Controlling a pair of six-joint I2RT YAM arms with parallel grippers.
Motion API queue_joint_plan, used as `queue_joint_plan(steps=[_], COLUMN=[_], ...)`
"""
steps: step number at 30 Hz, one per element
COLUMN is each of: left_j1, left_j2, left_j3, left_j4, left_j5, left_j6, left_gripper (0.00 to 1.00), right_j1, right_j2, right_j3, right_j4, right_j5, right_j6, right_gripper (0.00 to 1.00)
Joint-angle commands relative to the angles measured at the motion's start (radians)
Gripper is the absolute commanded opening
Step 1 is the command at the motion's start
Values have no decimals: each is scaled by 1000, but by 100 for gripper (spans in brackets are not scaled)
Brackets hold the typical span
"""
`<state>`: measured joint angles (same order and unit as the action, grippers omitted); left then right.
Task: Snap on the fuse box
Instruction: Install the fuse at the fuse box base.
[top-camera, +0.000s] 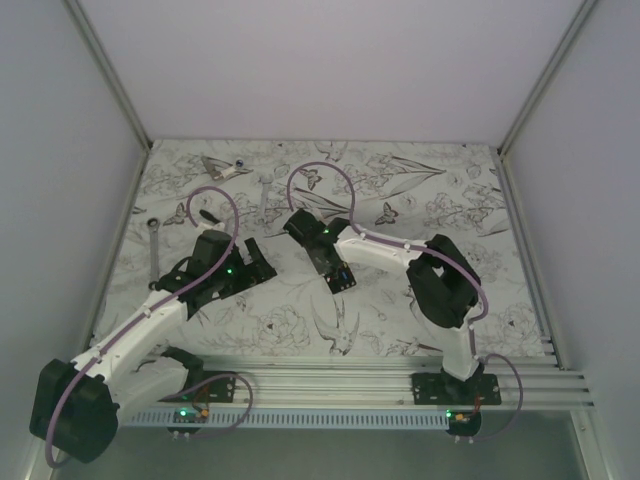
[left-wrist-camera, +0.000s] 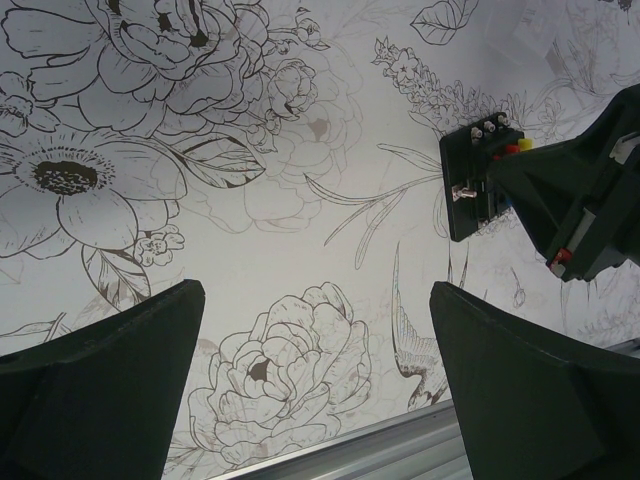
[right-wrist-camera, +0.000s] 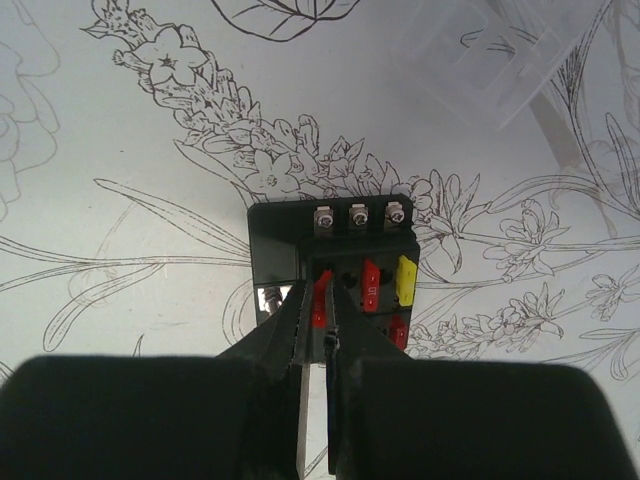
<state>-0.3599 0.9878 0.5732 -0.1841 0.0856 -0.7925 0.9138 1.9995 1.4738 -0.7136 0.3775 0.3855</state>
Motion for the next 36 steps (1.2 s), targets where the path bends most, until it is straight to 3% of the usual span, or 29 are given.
queue_joint_plan(steps=[1,6,23,36], left_j1=[6,5,5,5], left_j2=[0,0,2,-6], left_j3=[16,17,20,15], left_j4=[-22,-23,-20,-20], left_j5=[14,16,26,28], left_j6=[-8,-8,-11,-13], left_gripper=[100,100,100,100], right_j1=[-13,-44,-158,-230], right_j2=[-42,-65,-126,-141], right_j3=[-6,-43,-171,-250], right_j4=[23,65,167,219], right_j5=[-31,-110,-316,-378], right_j6=[13,19,-24,-78], right_gripper=[4,0,0,0])
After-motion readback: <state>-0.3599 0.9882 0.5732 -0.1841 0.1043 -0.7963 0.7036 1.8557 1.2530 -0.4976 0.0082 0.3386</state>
